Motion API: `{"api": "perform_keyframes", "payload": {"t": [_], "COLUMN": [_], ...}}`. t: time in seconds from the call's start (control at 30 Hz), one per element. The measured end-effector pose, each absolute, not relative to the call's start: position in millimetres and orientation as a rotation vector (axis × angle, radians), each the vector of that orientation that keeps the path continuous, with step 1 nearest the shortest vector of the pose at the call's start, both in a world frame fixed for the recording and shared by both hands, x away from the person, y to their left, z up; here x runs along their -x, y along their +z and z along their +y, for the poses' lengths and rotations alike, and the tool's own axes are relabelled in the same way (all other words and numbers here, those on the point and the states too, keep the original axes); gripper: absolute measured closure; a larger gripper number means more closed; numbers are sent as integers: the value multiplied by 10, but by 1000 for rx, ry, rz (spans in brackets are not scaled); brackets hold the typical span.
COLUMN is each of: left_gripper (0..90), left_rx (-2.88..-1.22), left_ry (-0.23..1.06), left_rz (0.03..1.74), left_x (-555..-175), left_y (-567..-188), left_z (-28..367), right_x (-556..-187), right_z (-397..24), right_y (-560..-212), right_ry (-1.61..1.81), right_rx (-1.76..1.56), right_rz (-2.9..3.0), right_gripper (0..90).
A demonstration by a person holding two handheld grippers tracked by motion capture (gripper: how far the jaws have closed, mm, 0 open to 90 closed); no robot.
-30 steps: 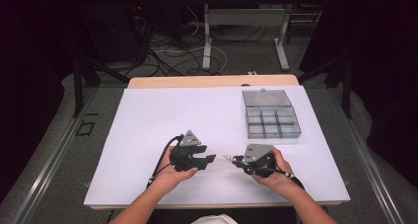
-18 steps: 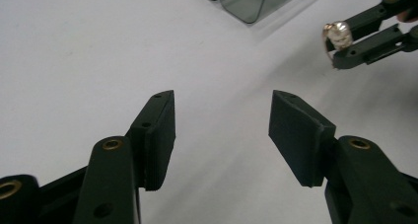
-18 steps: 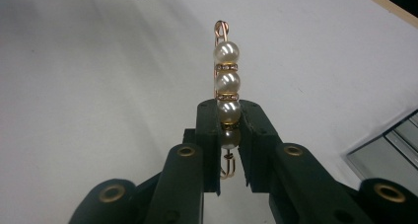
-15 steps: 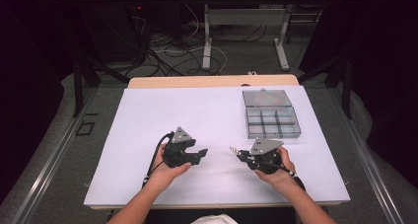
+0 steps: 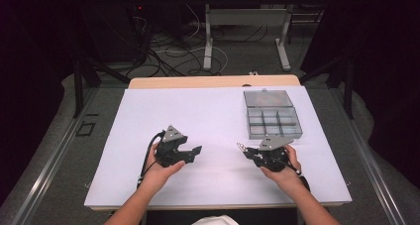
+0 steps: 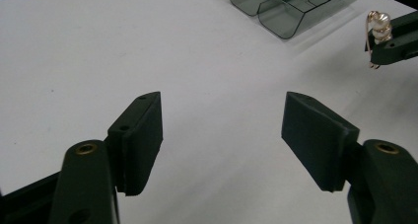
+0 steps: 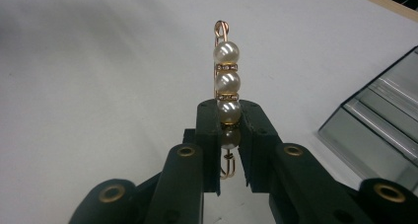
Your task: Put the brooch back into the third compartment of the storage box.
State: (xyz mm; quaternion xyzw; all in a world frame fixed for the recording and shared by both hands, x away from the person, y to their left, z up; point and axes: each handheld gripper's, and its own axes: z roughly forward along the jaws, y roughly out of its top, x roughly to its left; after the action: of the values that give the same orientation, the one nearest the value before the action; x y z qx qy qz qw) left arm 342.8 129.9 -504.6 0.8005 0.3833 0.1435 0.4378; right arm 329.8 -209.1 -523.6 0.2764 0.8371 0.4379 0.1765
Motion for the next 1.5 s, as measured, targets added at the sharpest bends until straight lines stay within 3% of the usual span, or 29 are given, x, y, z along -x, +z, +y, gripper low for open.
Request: {"api": "perform_keyframes", "payload": {"t": [0.33, 0.43, 0.7, 1.5], "left_gripper": [161, 153, 2, 3], "left_rx": [-1934, -1924, -1872, -1838], "left_ry": [385, 386, 409, 443], "left_rz": [1019, 1038, 1104, 1143], "left_x": [-3417, -3410, -3408, -3419], "left_y": [-5069, -5069, -5085, -5196], "left_z": [1576, 1641, 1761, 1827], "right_x": [-3335, -3345, -3370, -3485], "right_z": [-2258, -2299, -2422, -2873], "right_y": [-5216, -5209, -5189, -5218], "right_ry": [1272, 1281, 1301, 1284], "right_rx": [-894, -921, -966, -1154], "right_rz": [2316, 2299, 2240, 2102], "right_gripper": [801, 801, 801, 801]}}
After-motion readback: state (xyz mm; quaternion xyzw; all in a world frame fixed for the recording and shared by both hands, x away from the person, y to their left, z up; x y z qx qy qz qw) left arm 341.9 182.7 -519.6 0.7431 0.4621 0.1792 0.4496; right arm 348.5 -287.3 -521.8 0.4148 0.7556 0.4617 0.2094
